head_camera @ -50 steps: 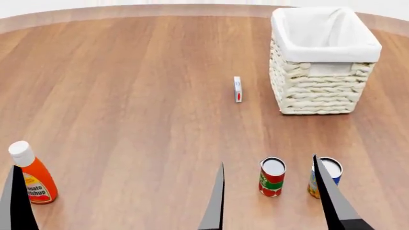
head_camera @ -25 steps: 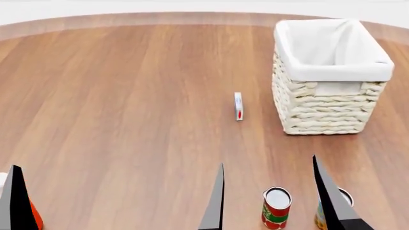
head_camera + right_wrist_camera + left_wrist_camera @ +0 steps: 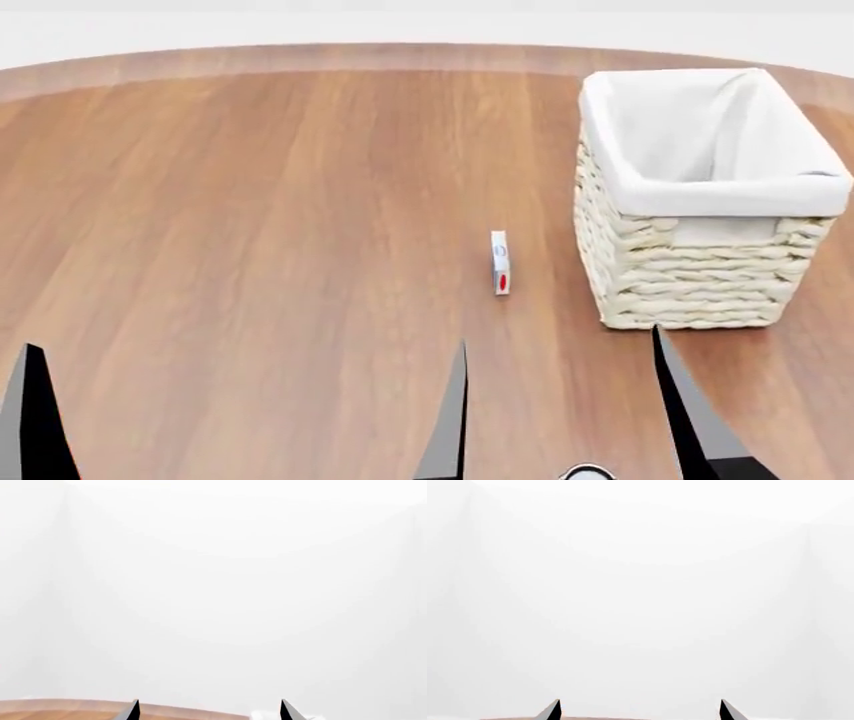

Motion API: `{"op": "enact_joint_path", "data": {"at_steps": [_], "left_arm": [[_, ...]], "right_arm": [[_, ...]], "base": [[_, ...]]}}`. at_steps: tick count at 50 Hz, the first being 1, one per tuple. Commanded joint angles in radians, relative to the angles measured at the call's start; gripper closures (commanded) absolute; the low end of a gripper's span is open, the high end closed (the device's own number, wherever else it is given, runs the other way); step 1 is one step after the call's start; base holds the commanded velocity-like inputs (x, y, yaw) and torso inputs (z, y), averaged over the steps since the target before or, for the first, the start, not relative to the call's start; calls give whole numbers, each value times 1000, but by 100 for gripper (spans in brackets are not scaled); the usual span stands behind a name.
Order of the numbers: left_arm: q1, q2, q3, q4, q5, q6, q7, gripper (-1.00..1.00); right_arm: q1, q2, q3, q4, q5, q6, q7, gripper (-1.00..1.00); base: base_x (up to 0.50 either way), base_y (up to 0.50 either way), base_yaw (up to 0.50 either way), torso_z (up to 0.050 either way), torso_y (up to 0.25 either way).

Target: Pick up the cream cheese box, and put it in the basket.

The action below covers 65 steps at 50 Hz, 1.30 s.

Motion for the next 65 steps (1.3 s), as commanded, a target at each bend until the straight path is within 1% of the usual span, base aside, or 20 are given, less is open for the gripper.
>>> {"op": "enact_joint_path", "data": {"at_steps": [1, 65], "left_arm": [[1, -8, 3, 2, -4, 3, -9, -100], [-8, -50, 18, 8, -31, 11, -59, -100]], "right_arm": [[-2, 8, -3, -1, 6, -2, 12, -100], [5, 35, -12, 5, 24, 1, 43, -100]], "base": [[254, 0, 0, 0, 0], [252, 0, 0, 0, 1]]}}
